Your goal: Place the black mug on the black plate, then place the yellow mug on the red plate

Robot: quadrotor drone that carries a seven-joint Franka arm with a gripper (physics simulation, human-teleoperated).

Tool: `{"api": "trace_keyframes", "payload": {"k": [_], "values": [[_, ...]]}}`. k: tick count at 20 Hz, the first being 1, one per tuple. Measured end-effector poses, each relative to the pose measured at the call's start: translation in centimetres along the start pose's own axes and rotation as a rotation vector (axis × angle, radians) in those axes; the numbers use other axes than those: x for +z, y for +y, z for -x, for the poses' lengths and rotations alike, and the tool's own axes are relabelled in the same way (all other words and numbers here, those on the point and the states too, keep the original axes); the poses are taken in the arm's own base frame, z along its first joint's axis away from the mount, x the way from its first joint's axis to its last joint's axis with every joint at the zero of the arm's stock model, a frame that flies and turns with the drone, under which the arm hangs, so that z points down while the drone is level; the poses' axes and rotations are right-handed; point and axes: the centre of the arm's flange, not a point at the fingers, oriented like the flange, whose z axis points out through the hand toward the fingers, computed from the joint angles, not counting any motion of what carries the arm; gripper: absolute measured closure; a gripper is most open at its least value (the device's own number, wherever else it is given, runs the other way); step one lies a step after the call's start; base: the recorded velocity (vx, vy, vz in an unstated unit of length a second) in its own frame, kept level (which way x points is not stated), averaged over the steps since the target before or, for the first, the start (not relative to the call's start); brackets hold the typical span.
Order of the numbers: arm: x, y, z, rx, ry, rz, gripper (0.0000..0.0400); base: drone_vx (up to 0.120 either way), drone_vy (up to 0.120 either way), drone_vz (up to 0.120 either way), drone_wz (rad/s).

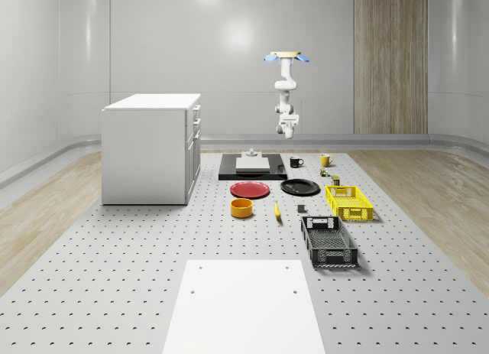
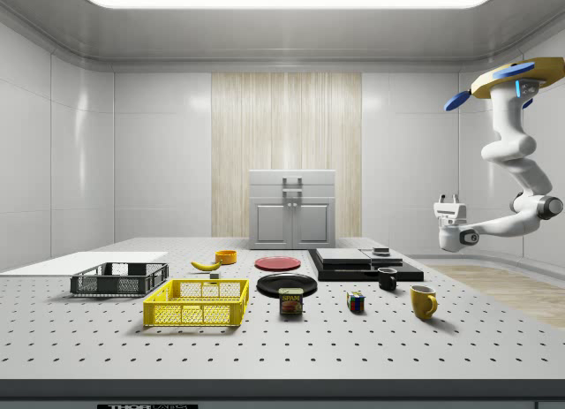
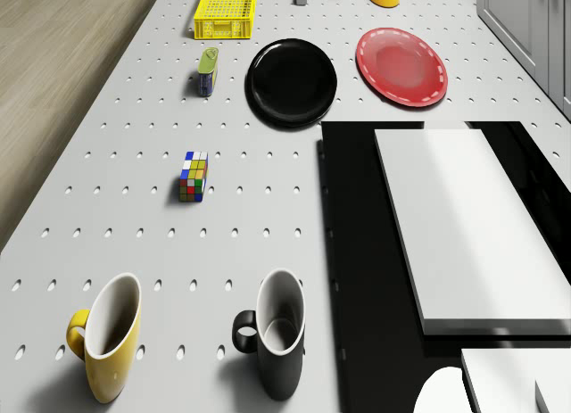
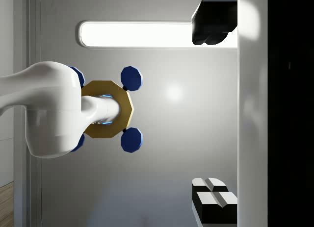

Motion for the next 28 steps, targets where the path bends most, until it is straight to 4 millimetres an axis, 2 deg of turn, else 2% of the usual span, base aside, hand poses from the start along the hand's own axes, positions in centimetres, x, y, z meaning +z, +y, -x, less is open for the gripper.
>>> {"api": "trace_keyframes", "payload": {"k": [8,28], "values": [[-0.69,-0.02,-0.01,0.000,0.004,-0.004,0.0000,0.120,-0.005,0.000,0.000],[-0.82,0.03,0.12,0.000,0.019,-0.011,0.0000,0.120,0.000,0.000,0.000]]}}
